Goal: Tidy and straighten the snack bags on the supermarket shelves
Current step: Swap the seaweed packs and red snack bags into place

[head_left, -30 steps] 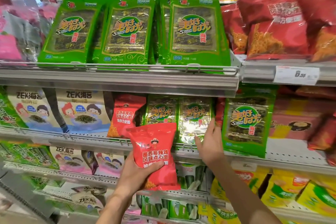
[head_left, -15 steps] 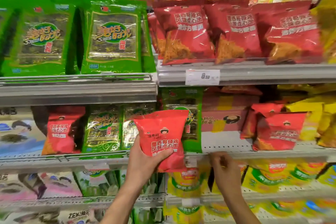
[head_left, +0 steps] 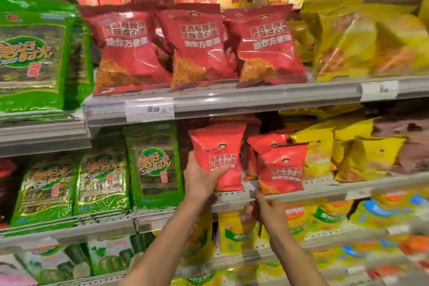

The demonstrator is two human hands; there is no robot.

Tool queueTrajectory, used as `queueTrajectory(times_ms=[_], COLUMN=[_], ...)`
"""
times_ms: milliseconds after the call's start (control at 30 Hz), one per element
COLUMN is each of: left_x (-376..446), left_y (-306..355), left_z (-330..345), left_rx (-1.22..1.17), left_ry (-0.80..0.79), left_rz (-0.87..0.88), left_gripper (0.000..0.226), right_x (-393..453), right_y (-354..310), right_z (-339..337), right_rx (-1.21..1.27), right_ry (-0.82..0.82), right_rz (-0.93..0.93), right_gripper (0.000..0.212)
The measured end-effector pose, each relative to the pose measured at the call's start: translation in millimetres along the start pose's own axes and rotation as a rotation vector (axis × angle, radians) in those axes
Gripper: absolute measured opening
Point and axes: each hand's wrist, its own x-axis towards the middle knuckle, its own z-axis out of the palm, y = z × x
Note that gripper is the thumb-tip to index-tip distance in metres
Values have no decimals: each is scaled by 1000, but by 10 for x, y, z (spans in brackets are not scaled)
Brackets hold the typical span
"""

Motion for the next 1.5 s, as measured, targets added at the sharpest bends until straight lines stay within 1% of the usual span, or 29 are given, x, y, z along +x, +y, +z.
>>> queueTrajectory(times_ms=[67, 133, 300, 367, 433, 533, 667, 733, 800, 900, 1000, 1067, 1167, 1233, 1300, 1333, 1367, 1433, 1500], left_x=[79, 128, 120, 102, 98, 88, 30, -45, -158, -384, -614, -726, -818, -837, -827, -809, -791, -749, -705], left_y=[-86, -162, -206, -191, -180, -202, -209, -197, -182, -225, -320, -405, -538, -625, -716, -765, -817, -937, -1060], left_z=[82, 123, 173, 181, 190, 211, 176, 107, 1, -203, -470, -704, -1107, -1382, -1662, -1805, -1945, -2217, -2452], left_rx=[18, 11, -175, -204, -184, -160, -42, 92, 281, 488, 530, 553, 594, 626, 687, 728, 763, 801, 863], left_ry=[-4, -45, -232, -314, -386, -436, -439, -442, -435, -395, -352, -311, -221, -150, -78, -48, -27, -1, 8], left_rz=[-33, -66, -127, -171, -214, -224, -131, -75, 22, 221, 349, 387, 400, 389, 397, 409, 424, 444, 440], left_gripper=[75, 76, 59, 53, 48, 41, 37, 43, 48, 38, 30, 33, 40, 45, 44, 42, 40, 37, 37], right_x=[34, 65, 101, 108, 107, 120, 99, 74, 25, -80, -183, -249, -352, -362, -329, -301, -267, -224, -205], right_y=[25, 52, 114, 132, 140, 155, 153, 136, 136, 187, 179, 122, 28, -33, -124, -173, -212, -297, -343], right_z=[-25, -54, -100, -96, -90, -92, -76, -65, -33, 76, 270, 446, 783, 1057, 1346, 1480, 1600, 1797, 1921], right_rx=[6, -12, -88, -96, -89, -63, -36, -25, -26, -118, -190, -230, -227, -219, -173, -131, -95, -100, -142], right_ry=[-30, -43, -58, -64, -72, -72, -68, -52, -27, 39, 98, 104, 9, -39, -82, -119, -164, -216, -231], right_rz=[3, 0, -27, -30, -30, -12, -10, -23, -59, -167, -302, -433, -543, -549, -499, -451, -397, -314, -287], right_gripper=[44, 47, 55, 57, 60, 55, 55, 56, 61, 65, 62, 62, 55, 37, 16, 18, 25, 43, 47])
